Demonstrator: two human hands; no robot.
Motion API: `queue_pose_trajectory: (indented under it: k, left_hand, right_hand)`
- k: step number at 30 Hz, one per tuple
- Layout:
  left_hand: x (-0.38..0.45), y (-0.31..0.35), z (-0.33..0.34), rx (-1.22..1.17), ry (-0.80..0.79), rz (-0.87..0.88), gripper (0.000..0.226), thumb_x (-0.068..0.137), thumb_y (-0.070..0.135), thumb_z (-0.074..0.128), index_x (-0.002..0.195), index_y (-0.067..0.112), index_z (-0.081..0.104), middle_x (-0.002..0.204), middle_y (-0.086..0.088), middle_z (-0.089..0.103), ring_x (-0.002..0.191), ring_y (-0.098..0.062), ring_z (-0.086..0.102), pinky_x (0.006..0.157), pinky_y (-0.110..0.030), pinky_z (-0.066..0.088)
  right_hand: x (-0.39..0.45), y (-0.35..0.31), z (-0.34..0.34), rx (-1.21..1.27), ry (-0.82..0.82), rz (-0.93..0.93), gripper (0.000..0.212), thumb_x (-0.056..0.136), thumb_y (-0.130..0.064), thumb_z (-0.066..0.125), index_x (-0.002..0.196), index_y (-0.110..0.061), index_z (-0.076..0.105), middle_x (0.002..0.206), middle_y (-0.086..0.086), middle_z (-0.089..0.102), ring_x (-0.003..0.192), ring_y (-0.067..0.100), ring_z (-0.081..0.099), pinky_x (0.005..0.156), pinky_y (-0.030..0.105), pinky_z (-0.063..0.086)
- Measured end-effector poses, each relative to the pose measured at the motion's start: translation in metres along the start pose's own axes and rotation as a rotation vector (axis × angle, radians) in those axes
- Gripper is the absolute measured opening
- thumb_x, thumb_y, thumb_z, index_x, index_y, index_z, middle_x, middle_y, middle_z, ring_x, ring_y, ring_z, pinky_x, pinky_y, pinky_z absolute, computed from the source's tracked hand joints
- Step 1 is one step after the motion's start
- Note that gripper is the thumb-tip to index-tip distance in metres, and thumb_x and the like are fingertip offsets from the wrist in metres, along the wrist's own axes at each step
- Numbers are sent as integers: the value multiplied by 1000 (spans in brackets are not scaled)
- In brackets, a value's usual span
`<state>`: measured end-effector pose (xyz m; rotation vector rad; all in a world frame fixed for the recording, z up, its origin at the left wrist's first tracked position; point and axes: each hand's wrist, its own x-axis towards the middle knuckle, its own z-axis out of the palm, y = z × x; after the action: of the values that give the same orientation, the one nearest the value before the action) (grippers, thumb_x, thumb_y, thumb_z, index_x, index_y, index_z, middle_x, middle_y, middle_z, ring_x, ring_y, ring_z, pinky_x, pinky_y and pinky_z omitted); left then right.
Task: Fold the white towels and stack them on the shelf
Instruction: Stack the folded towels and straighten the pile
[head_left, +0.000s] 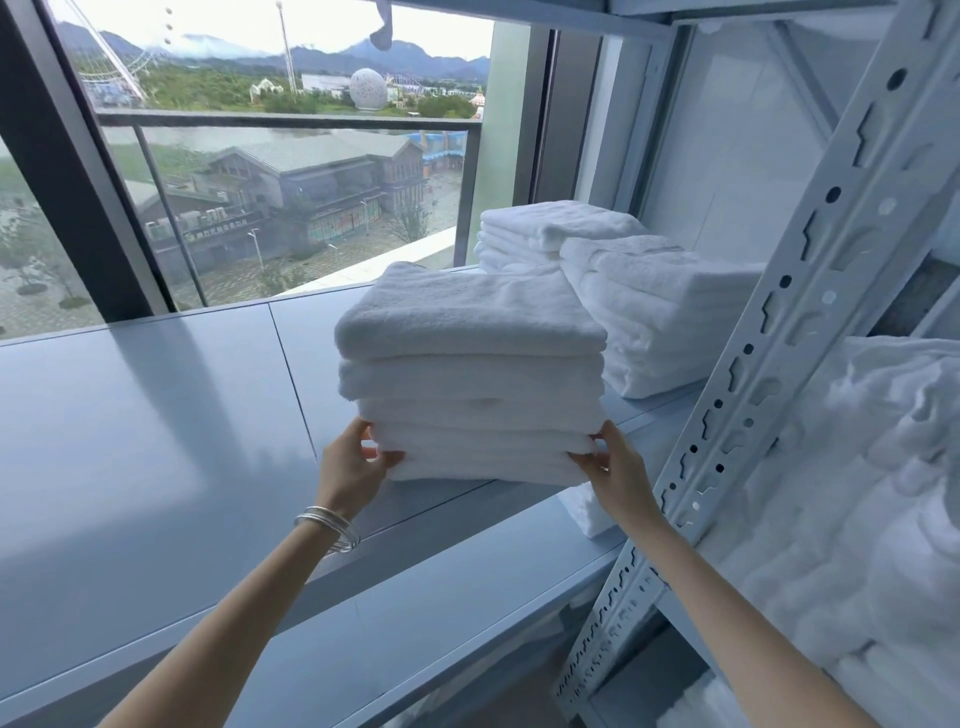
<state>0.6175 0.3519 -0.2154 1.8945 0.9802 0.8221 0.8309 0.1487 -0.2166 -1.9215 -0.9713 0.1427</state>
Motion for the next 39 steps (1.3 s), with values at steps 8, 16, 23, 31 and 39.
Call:
queue_pose_trajectory:
  k: [8,16,23,31,39]
  left_hand:
    - [29,17,-66,-911,-541,-207,103,40,59,86,131,31,46,120,2,61,104,-18,59,90,-39,48]
    - [64,82,-46,-847,-334,-276,52,72,40,66,119,17,61,93,-5,71,78,-19,69,63,-29,57]
    - [74,76,-30,-648,-278,-325,40,82,43,60,111,16,62,91,-7,66,78,-22,63,69,-32,52]
    - [119,107,-58,-99,-322,-82,71,83,34,64,144,26,29,152,-5,25,138,-27,26,114,-42,20]
    - [119,122,-12,842,-617,255,68,80,79,18,142,52,11,157,12,-3,144,-23,-11,108,-66,-5]
  right_hand:
    - [37,-64,-58,689,16,319,40,77,-46,60,112,-28,55,124,0,55,103,18,57,78,36,49]
    - [77,-116,-40,271,-194,213,16,87,-41,56,102,-35,59,96,-7,58,86,14,53,64,26,42]
    - [40,-89,-22,239,110,53,16,77,-42,46,86,-36,57,99,0,58,83,6,52,65,19,37]
    - [105,-119,-59,-76,51,145,23,83,-45,50,99,-29,57,130,9,45,114,24,47,93,34,36]
    - [109,-109,-22,-670,-477,60,51,94,-56,21,143,-42,27,158,3,9,145,27,0,117,48,4]
